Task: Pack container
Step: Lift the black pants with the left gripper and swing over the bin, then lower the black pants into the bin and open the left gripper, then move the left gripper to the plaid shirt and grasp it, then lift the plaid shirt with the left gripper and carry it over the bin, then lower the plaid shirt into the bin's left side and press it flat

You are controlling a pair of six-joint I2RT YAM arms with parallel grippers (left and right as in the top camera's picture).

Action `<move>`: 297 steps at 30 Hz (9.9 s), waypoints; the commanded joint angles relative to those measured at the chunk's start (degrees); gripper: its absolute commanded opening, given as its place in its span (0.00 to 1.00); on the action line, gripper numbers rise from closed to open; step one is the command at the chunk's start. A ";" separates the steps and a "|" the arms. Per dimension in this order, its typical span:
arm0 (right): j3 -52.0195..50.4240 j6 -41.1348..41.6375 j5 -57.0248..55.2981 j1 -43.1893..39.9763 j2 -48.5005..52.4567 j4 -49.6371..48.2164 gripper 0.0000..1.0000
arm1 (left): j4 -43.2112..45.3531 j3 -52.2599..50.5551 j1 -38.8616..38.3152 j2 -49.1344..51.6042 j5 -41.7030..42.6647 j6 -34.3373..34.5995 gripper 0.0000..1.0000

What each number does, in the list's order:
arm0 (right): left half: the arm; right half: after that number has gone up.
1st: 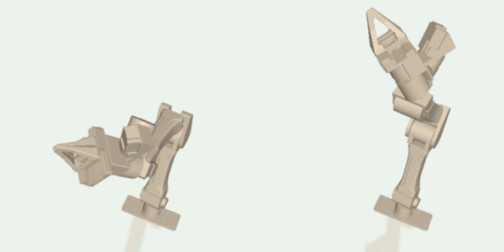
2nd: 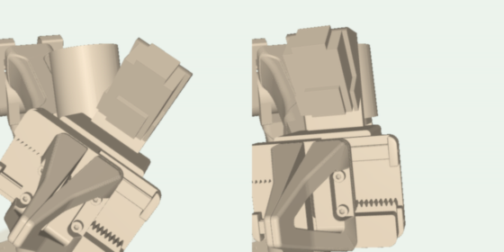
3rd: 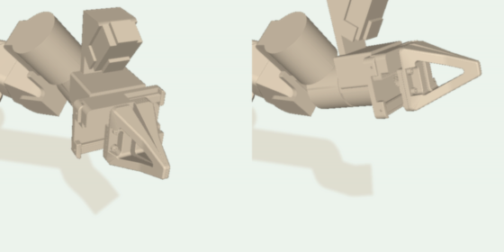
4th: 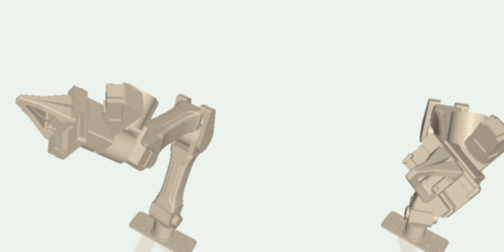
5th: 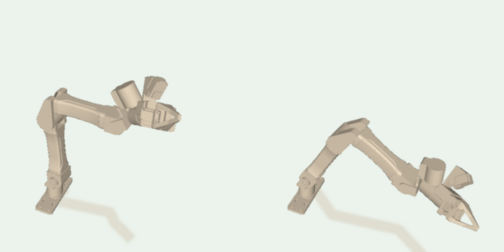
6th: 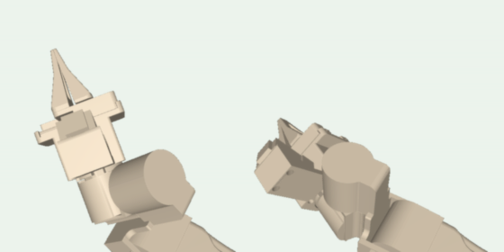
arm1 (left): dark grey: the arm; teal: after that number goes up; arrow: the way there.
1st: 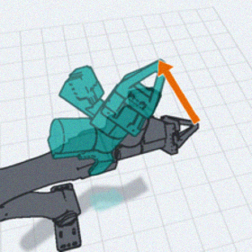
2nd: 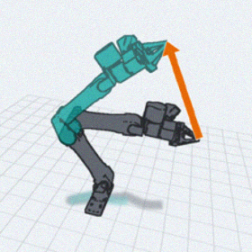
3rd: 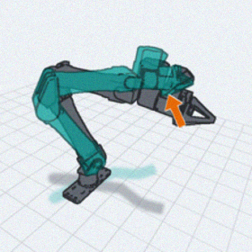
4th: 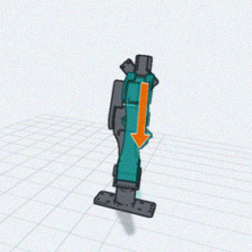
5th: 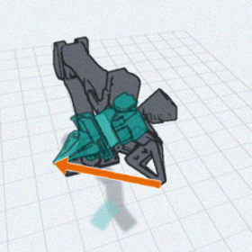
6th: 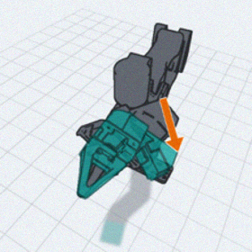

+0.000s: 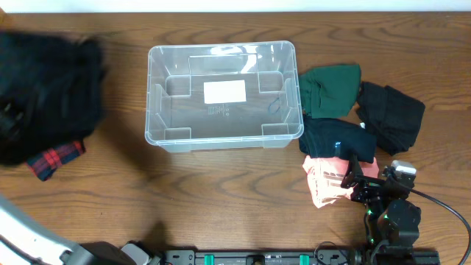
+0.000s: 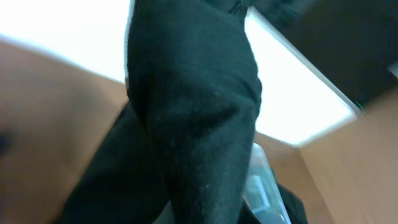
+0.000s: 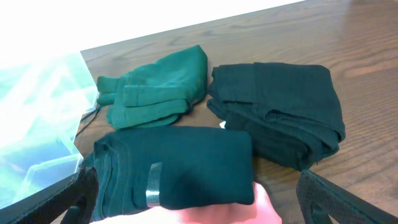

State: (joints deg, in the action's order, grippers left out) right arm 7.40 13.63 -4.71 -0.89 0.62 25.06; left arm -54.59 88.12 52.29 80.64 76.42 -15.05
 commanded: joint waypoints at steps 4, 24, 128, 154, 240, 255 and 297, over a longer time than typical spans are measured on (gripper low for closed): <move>-0.13 0.70 -0.39 -0.33 -0.28 0.07 0.99 | 21.66 1.09 -22.62 -2.45 -1.73 25.07 0.06; -0.13 0.70 -0.39 -0.33 -0.28 0.07 0.99 | 40.57 0.98 -60.06 16.92 -40.87 73.00 0.06; -0.13 0.70 -0.37 -0.33 -0.28 0.07 0.99 | 31.82 -26.64 9.14 7.37 -49.94 31.85 0.77; -0.13 0.70 -0.39 -0.33 -0.28 0.07 0.99 | 49.81 -26.47 15.23 29.46 -39.06 19.78 0.83; -0.13 0.70 -0.39 -0.33 -0.28 0.07 0.99 | 95.56 -26.12 -69.77 16.02 -32.22 49.48 0.06; -0.13 0.70 -0.37 -0.33 -0.28 0.07 0.99 | 50.01 -26.12 -58.99 12.70 -29.18 44.78 0.06; -0.13 0.70 -0.37 -0.33 -0.28 0.07 0.99 | 29.05 -25.20 -55.41 -11.56 -69.00 40.57 0.31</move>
State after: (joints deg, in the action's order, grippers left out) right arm 7.40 13.63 -4.71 -0.89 0.62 25.08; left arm -26.00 62.11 -1.63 67.40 5.76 27.20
